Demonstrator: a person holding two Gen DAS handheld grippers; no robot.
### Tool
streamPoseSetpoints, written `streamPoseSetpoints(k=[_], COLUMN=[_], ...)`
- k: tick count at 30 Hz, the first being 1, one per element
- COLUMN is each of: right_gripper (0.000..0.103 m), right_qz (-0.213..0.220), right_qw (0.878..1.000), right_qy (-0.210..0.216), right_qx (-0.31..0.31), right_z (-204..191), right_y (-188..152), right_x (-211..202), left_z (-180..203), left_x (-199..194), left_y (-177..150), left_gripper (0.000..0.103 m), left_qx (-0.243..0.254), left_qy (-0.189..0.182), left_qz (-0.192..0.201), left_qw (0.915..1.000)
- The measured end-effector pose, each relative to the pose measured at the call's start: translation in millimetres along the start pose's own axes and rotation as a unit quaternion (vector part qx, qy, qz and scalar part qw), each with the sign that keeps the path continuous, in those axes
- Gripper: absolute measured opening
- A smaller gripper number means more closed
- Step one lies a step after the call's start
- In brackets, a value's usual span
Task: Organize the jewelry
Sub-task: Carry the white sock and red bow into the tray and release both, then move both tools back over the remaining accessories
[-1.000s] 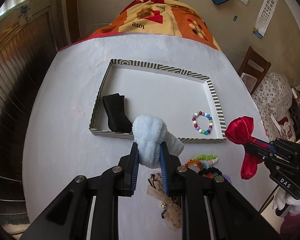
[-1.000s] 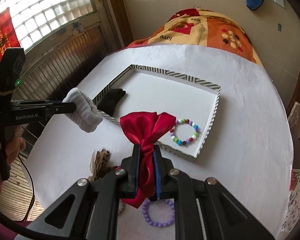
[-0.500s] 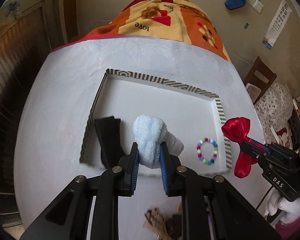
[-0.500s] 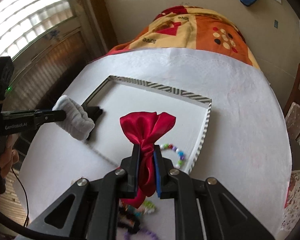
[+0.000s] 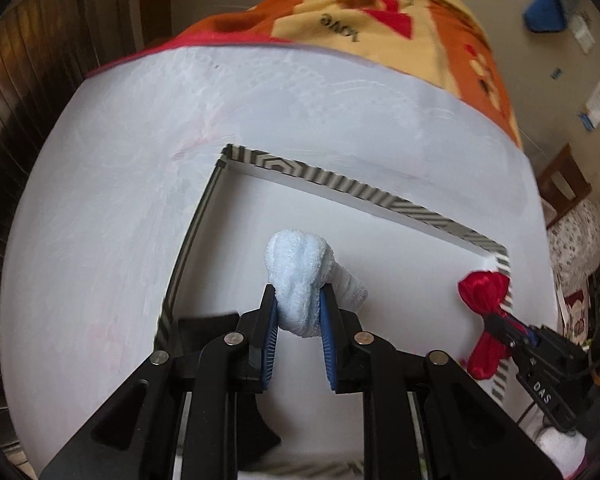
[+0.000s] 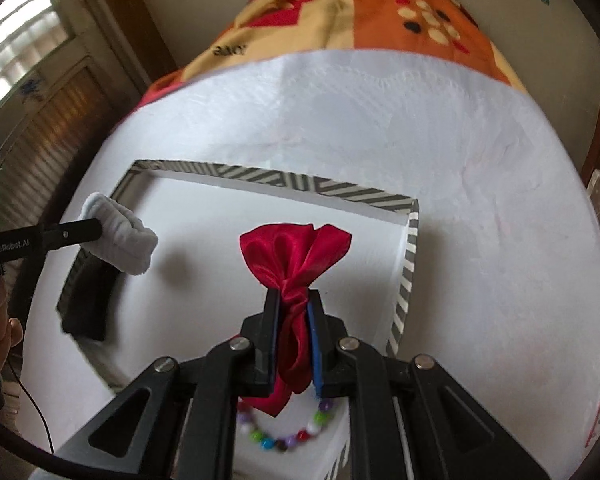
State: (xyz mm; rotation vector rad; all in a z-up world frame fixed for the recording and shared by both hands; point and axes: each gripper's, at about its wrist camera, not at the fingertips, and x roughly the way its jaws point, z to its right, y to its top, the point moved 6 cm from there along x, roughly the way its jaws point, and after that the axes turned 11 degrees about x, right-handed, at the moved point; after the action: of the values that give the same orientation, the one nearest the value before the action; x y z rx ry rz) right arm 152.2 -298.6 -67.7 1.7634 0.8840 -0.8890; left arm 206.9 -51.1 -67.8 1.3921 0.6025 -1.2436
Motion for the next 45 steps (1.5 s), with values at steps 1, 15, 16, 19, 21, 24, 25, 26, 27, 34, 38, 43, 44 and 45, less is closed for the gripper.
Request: streamPoseSetpoints(k=[1,15,16,19,21,24,25,26,27,34,38,43,44,45], right_gripper=[0.013,0.05,0.05,0.053,0.056,0.058,0.059,0.061,0.061,0.062,0.064,0.064,0.064,0.065], right_qz=[0.0,0.006,0.01,0.021,0.026,0.033,0.036,0.037,0.038,0.05,0.052,0.054,0.054,0.055], right_qw=[1.0,1.0,1.0,1.0,1.0,0.999,0.999,0.999,0.999,0.998,0.998,0.998,0.998,0.998], right_qy=[-0.003,-0.006,-0.002,0.009,0.015,0.021,0.022,0.023,0.025,0.033,0.026,0.018,0.017,0.016], right_qx=[-0.002,0.006,0.008,0.007,0.002,-0.009,-0.012,-0.013,-0.014,-0.004,-0.002,0.0,-0.001,-0.002], right_z=[1,10,10,4,-2,-10,-12,-14,-15,-20,-20,-21,-22,-23], right_y=[1,-8,-8,-14,-21,-34,-39,-45,-51,-90,-111,-136,-141,-146], right_x=[3,11,5,-15,-30,-53,-61,-68,-76,-118,-132,-147,-149,-152], left_z=[-3,-8,-7,-3,3,16,20,25,29,48,52,57,59,60], left_x=[4,4,-1,-18,-30,-51,-56,-64,-70,-106,-119,-126,-127,-128], left_y=[1,3,2,-4,-10,-24,-27,-34,-40,-88,-116,-146,-150,-156], left_gripper=[0.011,0.032,0.037,0.041,0.041,0.042,0.042,0.042,0.042,0.042,0.042,0.042,0.042,0.042], left_qx=[-0.003,0.002,0.001,0.002,0.008,0.027,0.033,0.04,0.043,0.074,0.068,0.068,0.069,0.069], left_qy=[0.004,0.027,0.03,0.033,0.03,0.027,0.03,0.032,0.031,0.047,0.049,0.047,0.046,0.045], left_qz=[-0.002,0.014,0.019,0.031,0.035,0.047,0.05,0.054,0.056,0.062,0.062,0.051,0.05,0.047], left_qw=[1.0,0.9995,0.9994,0.999,0.9989,0.9982,0.9977,0.9973,0.997,0.9943,0.9945,0.9953,0.9954,0.9955])
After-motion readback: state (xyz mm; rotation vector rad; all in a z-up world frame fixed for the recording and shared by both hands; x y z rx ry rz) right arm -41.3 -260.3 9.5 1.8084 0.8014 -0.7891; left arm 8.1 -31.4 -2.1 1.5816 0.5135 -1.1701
